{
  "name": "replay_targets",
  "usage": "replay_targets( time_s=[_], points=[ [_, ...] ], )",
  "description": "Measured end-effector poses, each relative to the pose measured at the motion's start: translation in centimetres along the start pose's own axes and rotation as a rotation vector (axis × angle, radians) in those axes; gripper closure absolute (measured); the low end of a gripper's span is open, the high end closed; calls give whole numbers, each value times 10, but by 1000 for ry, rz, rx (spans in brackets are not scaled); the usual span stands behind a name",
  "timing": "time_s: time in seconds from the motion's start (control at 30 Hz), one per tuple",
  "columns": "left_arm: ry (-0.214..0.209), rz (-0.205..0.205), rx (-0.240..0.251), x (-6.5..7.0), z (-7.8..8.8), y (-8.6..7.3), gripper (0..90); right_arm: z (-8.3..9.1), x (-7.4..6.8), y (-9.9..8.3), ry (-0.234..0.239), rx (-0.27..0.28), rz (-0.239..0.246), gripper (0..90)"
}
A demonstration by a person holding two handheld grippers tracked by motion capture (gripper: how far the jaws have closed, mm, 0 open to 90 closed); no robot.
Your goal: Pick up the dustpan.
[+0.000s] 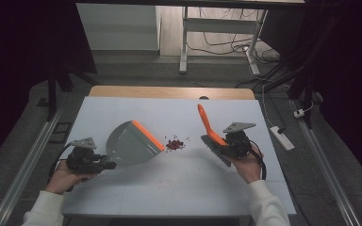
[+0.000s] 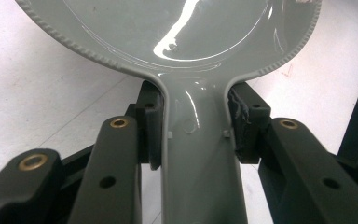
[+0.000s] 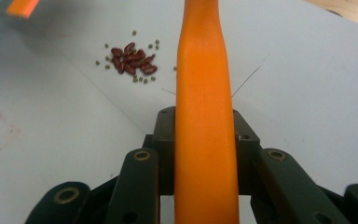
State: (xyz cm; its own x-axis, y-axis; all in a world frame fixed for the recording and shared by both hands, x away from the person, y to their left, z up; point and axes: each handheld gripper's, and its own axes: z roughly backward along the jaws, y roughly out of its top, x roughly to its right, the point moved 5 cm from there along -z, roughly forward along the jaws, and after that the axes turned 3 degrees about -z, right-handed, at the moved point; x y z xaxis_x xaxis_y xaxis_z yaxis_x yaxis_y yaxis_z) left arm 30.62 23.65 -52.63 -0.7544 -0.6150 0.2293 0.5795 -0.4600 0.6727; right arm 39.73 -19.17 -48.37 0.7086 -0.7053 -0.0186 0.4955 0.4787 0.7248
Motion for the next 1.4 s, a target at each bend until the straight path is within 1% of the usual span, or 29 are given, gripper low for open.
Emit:
replay_targets(
  time_s=[0.13,0.17,0.23,0.37,0.4,0.47,0.5,0.7,0.87,1.0,1.17,1.3,1.4],
  points=[
    [2,-10,-17,2,-3,-1,619,-11,0,9,6,3,2,696],
    [2,-10,-17,2,-3,-1,619,-11,0,9,6,3,2,696],
    [1,-15,-26,3,-4,-1,619,-19,-3,15,8,-9,17,696],
    [-11,-29,-37,6,-6,-1,619,-24,-5,19,11,-8,24,696],
    [-15,-44,-48,7,-8,-1,619,-27,-6,22,12,-5,23,697],
    [-18,-47,-50,8,-9,-1,619,-29,-7,25,15,-4,29,696],
    [-21,-55,-58,9,-11,0,619,-30,-7,27,15,-2,31,696],
    [-17,-73,-85,11,-17,-1,619,-37,-7,35,12,5,29,696],
    [-23,-80,-101,13,-19,-2,619,-42,-7,40,12,3,35,697],
    [-24,-88,-116,14,-21,-2,619,-48,-7,45,8,4,28,696],
    [-30,-96,-135,16,-24,-3,619,-52,-7,47,-6,-3,36,696],
    [-38,-98,-156,17,-27,-3,619,-57,-5,48,-3,-7,33,696],
    [-42,-94,-158,17,-28,-3,619,-61,-4,49,-7,-14,21,696]
  ],
)
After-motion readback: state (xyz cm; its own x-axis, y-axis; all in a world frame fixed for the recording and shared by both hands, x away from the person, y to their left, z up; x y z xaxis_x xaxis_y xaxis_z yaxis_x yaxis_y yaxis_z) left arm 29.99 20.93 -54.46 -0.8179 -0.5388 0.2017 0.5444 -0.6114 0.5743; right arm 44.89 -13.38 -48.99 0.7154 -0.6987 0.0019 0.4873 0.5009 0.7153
